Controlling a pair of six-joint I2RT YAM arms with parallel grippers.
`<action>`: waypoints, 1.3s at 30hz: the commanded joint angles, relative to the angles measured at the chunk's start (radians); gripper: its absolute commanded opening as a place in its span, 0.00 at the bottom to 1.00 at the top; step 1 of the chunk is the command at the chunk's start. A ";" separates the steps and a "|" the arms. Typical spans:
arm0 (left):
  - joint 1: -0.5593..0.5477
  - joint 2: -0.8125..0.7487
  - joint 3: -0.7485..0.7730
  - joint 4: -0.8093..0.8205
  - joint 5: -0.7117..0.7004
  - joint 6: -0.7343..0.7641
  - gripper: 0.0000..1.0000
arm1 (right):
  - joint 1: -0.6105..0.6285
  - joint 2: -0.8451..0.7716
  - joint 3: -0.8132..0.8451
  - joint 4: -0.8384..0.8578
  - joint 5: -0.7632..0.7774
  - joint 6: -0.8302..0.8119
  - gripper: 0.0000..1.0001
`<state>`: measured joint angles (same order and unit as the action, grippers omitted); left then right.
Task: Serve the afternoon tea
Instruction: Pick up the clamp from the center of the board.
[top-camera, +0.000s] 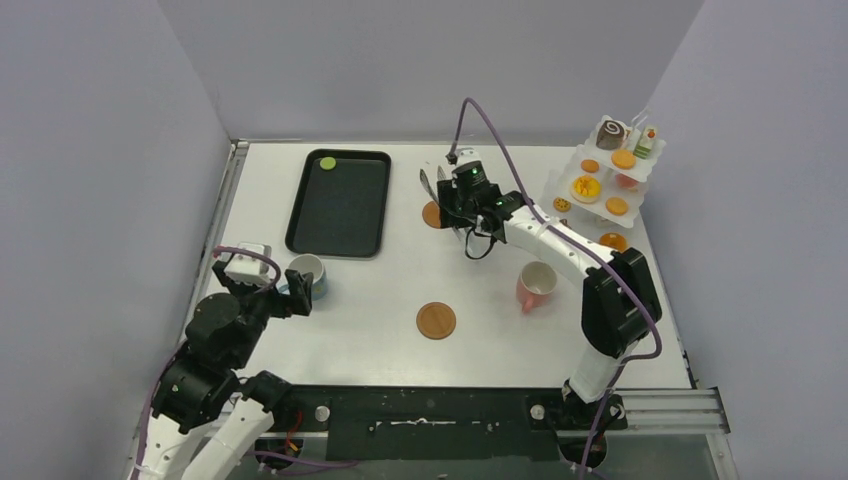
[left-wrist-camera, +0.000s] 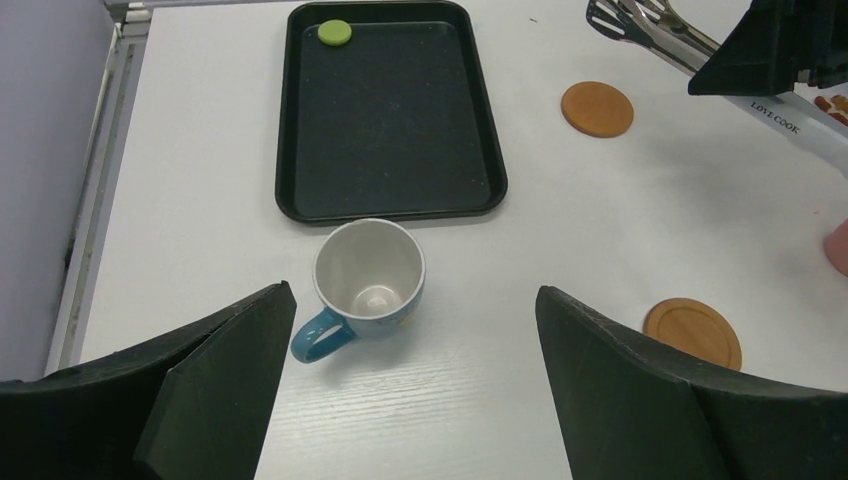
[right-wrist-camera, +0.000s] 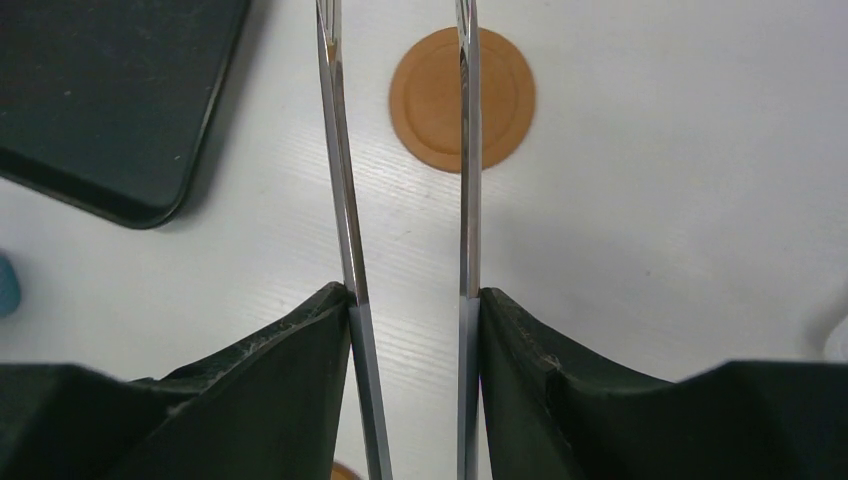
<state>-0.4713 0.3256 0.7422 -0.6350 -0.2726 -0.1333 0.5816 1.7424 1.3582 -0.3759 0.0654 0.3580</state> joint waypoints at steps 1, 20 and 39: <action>0.006 0.061 0.061 0.006 -0.035 -0.074 0.89 | 0.050 -0.065 0.058 0.004 -0.106 -0.056 0.45; 0.040 0.620 0.458 0.006 0.052 -0.332 0.83 | 0.241 -0.248 -0.059 0.174 -0.209 -0.095 0.45; 0.132 0.776 0.440 0.187 0.215 -0.360 0.81 | 0.337 -0.224 -0.012 0.179 -0.188 -0.120 0.46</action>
<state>-0.3645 1.0859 1.1763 -0.5369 -0.0963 -0.4881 0.8989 1.5307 1.2724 -0.2623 -0.1390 0.2661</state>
